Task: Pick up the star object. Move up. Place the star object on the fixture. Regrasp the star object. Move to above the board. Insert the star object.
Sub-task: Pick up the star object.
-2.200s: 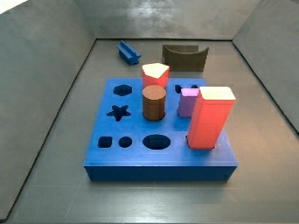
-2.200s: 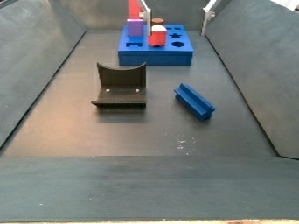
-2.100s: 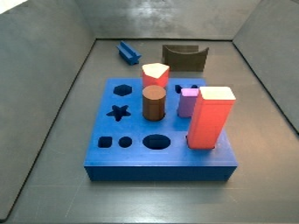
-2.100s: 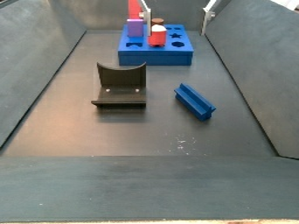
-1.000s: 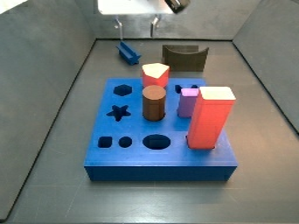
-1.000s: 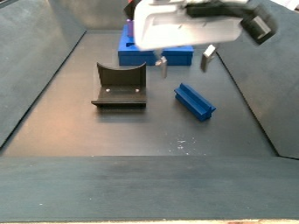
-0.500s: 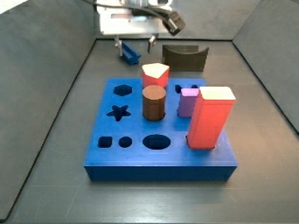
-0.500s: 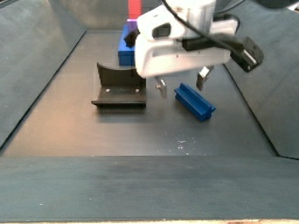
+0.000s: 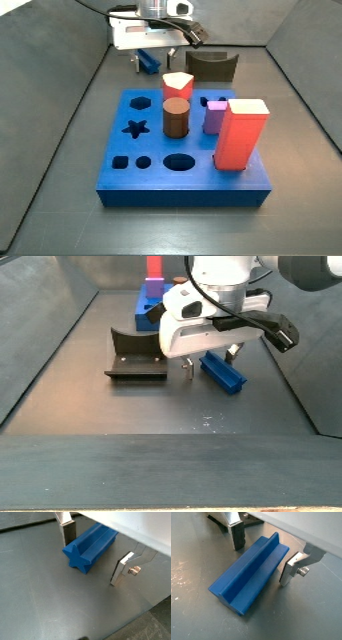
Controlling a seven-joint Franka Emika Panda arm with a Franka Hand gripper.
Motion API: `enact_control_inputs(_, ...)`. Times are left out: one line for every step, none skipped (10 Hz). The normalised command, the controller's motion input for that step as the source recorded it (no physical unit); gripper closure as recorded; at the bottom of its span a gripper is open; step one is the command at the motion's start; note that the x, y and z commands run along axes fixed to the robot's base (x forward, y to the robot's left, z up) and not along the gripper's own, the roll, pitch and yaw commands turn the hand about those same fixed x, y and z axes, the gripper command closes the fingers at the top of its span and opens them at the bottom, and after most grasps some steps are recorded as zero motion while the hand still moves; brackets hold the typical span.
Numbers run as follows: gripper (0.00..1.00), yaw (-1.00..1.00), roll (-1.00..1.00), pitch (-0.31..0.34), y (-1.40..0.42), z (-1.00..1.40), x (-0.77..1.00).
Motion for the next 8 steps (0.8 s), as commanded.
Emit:
enact_control_inputs(0.0,0.0,0.0,0.0,0.0,0.0,0.0)
enact_control_inputs(1.0,0.0,0.0,0.0,0.0,0.0,0.0)
enact_control_inputs(1.0,0.0,0.0,0.0,0.0,0.0,0.0)
enact_control_inputs(1.0,0.0,0.0,0.0,0.0,0.0,0.0)
enact_control_inputs(1.0,0.0,0.0,0.0,0.0,0.0,0.0)
enact_control_inputs(1.0,0.0,0.0,0.0,0.0,0.0,0.0)
enact_control_inputs(1.0,0.0,0.0,0.0,0.0,0.0,0.0)
enact_control_inputs(1.0,0.0,0.0,0.0,0.0,0.0,0.0)
